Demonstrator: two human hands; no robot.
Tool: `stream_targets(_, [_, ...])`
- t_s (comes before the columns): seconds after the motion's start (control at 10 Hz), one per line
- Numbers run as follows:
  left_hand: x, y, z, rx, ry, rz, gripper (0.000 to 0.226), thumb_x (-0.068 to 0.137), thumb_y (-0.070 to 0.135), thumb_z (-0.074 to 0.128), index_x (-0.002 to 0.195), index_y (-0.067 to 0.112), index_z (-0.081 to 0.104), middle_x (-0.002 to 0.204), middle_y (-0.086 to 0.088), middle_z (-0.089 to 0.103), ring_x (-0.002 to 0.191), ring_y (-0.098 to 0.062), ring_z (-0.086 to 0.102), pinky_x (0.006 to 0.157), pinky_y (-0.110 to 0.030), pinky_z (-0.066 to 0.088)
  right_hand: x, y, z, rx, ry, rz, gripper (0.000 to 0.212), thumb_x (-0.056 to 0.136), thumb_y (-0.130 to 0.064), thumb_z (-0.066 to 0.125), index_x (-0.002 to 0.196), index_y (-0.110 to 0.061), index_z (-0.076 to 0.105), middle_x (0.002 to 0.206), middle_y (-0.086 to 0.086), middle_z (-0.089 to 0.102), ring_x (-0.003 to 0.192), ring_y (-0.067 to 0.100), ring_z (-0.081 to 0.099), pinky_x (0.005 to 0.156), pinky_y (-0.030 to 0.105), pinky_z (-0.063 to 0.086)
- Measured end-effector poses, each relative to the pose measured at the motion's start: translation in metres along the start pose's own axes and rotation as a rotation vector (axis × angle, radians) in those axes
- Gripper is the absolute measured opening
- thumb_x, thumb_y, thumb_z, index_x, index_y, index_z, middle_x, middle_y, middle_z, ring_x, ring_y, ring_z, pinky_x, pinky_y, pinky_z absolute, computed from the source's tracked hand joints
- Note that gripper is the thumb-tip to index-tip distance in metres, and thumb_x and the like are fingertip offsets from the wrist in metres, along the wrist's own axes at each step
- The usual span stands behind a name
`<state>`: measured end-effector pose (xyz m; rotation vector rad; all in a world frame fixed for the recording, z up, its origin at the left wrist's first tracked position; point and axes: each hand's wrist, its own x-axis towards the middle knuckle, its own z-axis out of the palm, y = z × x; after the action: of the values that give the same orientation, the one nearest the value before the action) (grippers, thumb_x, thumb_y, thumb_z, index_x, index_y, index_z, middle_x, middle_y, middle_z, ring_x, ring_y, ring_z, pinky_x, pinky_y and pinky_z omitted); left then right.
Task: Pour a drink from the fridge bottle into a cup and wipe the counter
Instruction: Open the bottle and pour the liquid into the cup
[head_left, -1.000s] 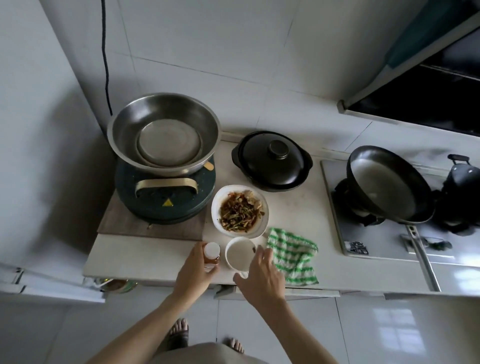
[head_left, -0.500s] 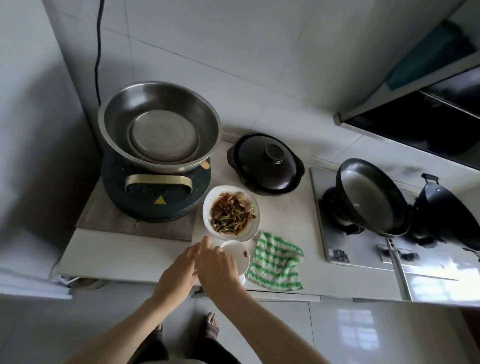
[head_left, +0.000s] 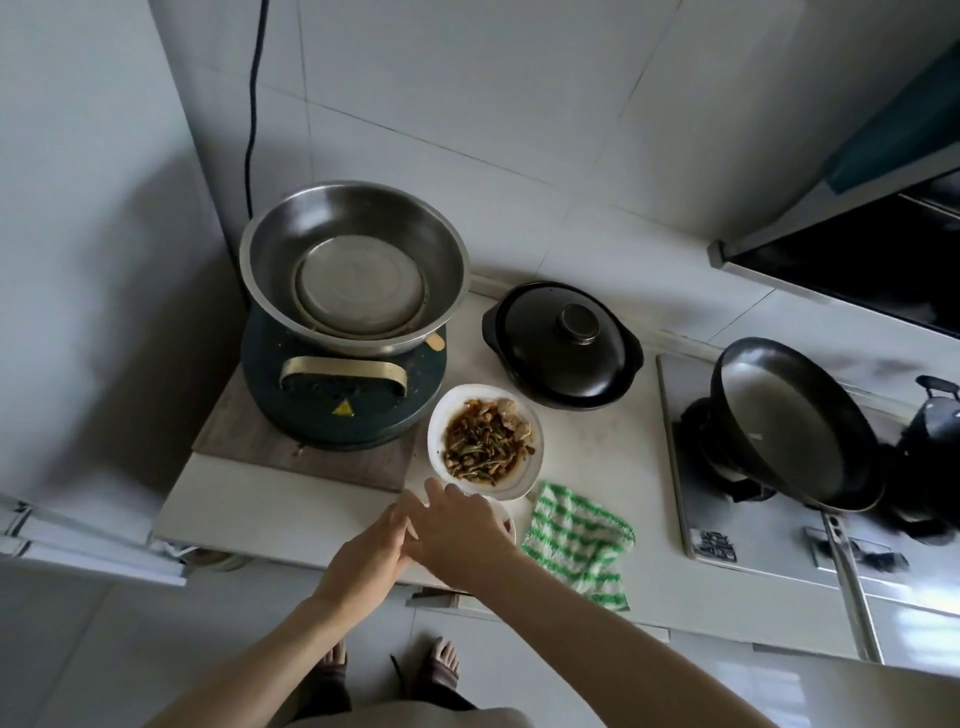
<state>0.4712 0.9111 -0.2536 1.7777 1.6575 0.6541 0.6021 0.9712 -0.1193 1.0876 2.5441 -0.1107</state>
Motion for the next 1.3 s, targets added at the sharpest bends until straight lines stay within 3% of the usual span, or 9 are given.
stream_targets(0.2, [0.000, 0.010, -0.006, 0.026, 0.002, 0.058, 0.090, 0.067, 0.019, 0.092, 0.143, 0.010, 0.045, 0.122, -0.003, 0.072, 0.086, -0.007, 0.075, 0.070, -0.014, 0.058, 0.004, -0.015, 0.004, 0.017, 0.029, 0.172, 0.041, 0.100, -0.022, 0.059, 0.130, -0.001, 0.042, 0.104, 0.014, 0.067, 0.088, 0.029, 0.072, 0.058, 0.034, 0.044])
stream_targets(0.3, [0.002, 0.005, -0.011, -0.096, -0.016, -0.032, 0.068, 0.089, 0.021, 0.074, 0.148, 0.021, 0.042, 0.143, 0.006, 0.056, 0.118, -0.003, 0.062, 0.095, -0.016, 0.051, 0.001, -0.021, 0.010, 0.132, 0.081, 0.232, 0.047, 0.099, -0.035, 0.053, 0.131, -0.003, 0.040, 0.113, 0.014, 0.058, 0.097, 0.032, 0.067, 0.068, 0.037, 0.048])
stream_targets(0.4, [0.001, 0.003, -0.008, -0.102, -0.066, -0.117, 0.052, 0.097, 0.028, 0.061, 0.146, 0.028, 0.044, 0.142, 0.014, 0.055, 0.120, 0.004, 0.056, 0.096, -0.003, 0.037, 0.003, -0.019, 0.011, 0.208, 0.146, 0.312, 0.057, 0.099, -0.060, 0.033, 0.120, -0.008, 0.044, 0.100, 0.012, 0.063, 0.085, 0.032, 0.068, 0.060, 0.036, 0.037])
stream_targets(0.5, [0.003, -0.001, -0.005, 0.083, -0.026, 0.004, 0.066, 0.083, 0.030, 0.080, 0.140, 0.020, 0.048, 0.127, 0.008, 0.068, 0.097, 0.000, 0.069, 0.082, 0.000, 0.042, 0.005, -0.013, 0.013, 0.077, 0.085, 0.225, 0.046, 0.104, -0.047, 0.037, 0.125, -0.008, 0.048, 0.101, 0.010, 0.068, 0.077, 0.031, 0.071, 0.047, 0.034, 0.029])
stream_targets(0.6, [0.005, -0.004, -0.002, 0.045, -0.094, -0.024, 0.050, 0.100, 0.032, 0.052, 0.149, 0.025, 0.041, 0.147, 0.010, 0.051, 0.128, -0.005, 0.055, 0.107, -0.022, 0.045, 0.003, -0.017, 0.010, 0.139, 0.122, 0.273, 0.043, 0.104, -0.045, 0.036, 0.123, -0.008, 0.045, 0.098, 0.010, 0.065, 0.078, 0.031, 0.070, 0.053, 0.035, 0.037])
stream_targets(0.9, [-0.001, 0.012, -0.013, 0.037, -0.091, 0.017, 0.075, 0.072, 0.019, 0.088, 0.135, 0.020, 0.047, 0.122, 0.004, 0.070, 0.086, -0.007, 0.072, 0.065, 0.006, 0.036, 0.000, -0.019, 0.003, -0.024, 0.072, 0.129, 0.020, 0.097, -0.017, 0.064, 0.115, -0.007, 0.065, 0.105, 0.009, 0.050, 0.080, 0.022, 0.059, 0.049, 0.033, 0.038])
stream_targets(1.0, [0.001, 0.016, -0.021, 0.008, -0.108, 0.018, 0.062, 0.084, 0.031, 0.077, 0.136, 0.022, 0.044, 0.120, 0.008, 0.070, 0.083, -0.003, 0.070, 0.055, 0.007, 0.033, -0.008, -0.010, -0.005, 0.122, 0.268, 0.194, 0.017, 0.092, -0.026, 0.071, 0.095, -0.010, 0.066, 0.093, 0.007, 0.055, 0.066, 0.021, 0.058, 0.042, 0.030, 0.043])
stream_targets(1.1, [0.001, 0.021, -0.027, -0.034, -0.089, 0.030, 0.061, 0.087, 0.053, 0.061, 0.137, 0.023, 0.043, 0.122, 0.013, 0.065, 0.094, 0.002, 0.065, 0.073, -0.002, 0.045, -0.021, 0.010, -0.003, 0.445, 0.336, 0.334, 0.017, 0.105, -0.037, 0.041, 0.105, -0.021, 0.038, 0.109, 0.007, 0.056, 0.081, 0.028, 0.066, 0.058, 0.041, 0.058])
stream_targets(1.3, [0.010, 0.021, -0.038, 0.020, -0.118, 0.073, 0.062, 0.083, 0.044, 0.077, 0.135, 0.029, 0.047, 0.128, 0.014, 0.061, 0.112, -0.003, 0.060, 0.087, -0.017, 0.050, -0.071, 0.062, 0.041, 0.783, 0.227, 0.716, 0.026, 0.102, -0.051, 0.038, 0.114, -0.028, 0.033, 0.123, 0.005, 0.065, 0.091, 0.027, 0.068, 0.068, 0.036, 0.050])
